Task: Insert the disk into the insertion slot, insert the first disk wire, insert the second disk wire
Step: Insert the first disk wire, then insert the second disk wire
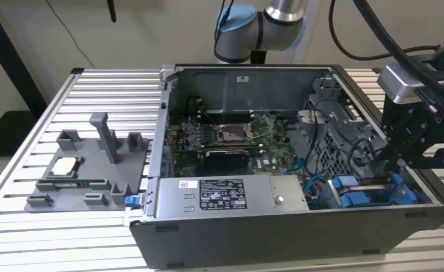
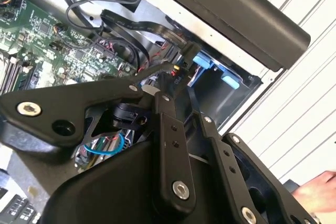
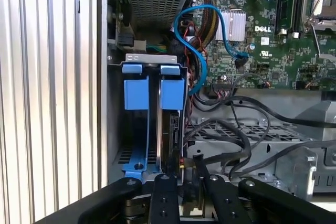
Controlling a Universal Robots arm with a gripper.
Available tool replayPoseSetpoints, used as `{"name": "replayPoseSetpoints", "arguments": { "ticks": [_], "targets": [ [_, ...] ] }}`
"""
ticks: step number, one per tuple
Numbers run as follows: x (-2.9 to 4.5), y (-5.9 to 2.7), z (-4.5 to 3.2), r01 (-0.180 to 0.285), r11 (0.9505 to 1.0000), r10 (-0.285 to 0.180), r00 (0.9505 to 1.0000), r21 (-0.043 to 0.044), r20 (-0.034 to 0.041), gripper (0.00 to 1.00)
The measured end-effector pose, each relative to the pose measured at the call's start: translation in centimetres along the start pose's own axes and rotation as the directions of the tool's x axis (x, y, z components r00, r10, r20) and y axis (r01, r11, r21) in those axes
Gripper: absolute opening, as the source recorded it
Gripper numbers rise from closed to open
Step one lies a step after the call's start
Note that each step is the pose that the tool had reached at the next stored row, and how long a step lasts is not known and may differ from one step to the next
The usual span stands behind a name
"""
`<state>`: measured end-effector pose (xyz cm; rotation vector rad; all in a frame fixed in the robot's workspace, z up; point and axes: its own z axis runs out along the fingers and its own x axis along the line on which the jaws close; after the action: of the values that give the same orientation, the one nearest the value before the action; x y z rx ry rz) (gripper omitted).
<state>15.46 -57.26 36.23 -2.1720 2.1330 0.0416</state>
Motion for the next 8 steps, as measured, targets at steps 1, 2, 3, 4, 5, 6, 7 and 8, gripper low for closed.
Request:
{"name": "replayPoseSetpoints", "arguments": {
  "ticks": [1, 2, 3, 4, 5, 6, 7, 8],
  "targets": [
    [-0.07, -0.12, 0.02, 0.000, 1.0000, 0.000, 1.0000, -0.0004, 0.0002, 0.27],
    [-0.14, -0.25, 0.03, 0.000, 1.0000, 0.000, 1.0000, -0.0008, 0.0002, 0.27],
    [-0.21, -0.38, 0.04, 0.000, 1.0000, 0.000, 1.0000, -0.0012, 0.0000, 0.27],
    [-0.29, -0.53, 0.05, 0.000, 1.0000, 0.000, 1.0000, -0.0017, 0.0000, 0.27],
    [-0.35, -0.67, 0.08, 0.000, 1.0000, 0.000, 1.0000, -0.0023, 0.0002, 0.27],
    [-0.41, -0.82, 0.09, 0.000, 1.0000, 0.000, 1.0000, -0.0029, 0.0003, 0.27],
    [-0.46, -0.96, 0.10, 0.000, 1.0000, 0.000, 1.0000, -0.0036, 0.0003, 0.27],
    [-0.51, -1.13, 0.11, 0.000, 1.0000, 0.000, 1.0000, -0.0046, 0.0001, 0.27]
  ]
}}
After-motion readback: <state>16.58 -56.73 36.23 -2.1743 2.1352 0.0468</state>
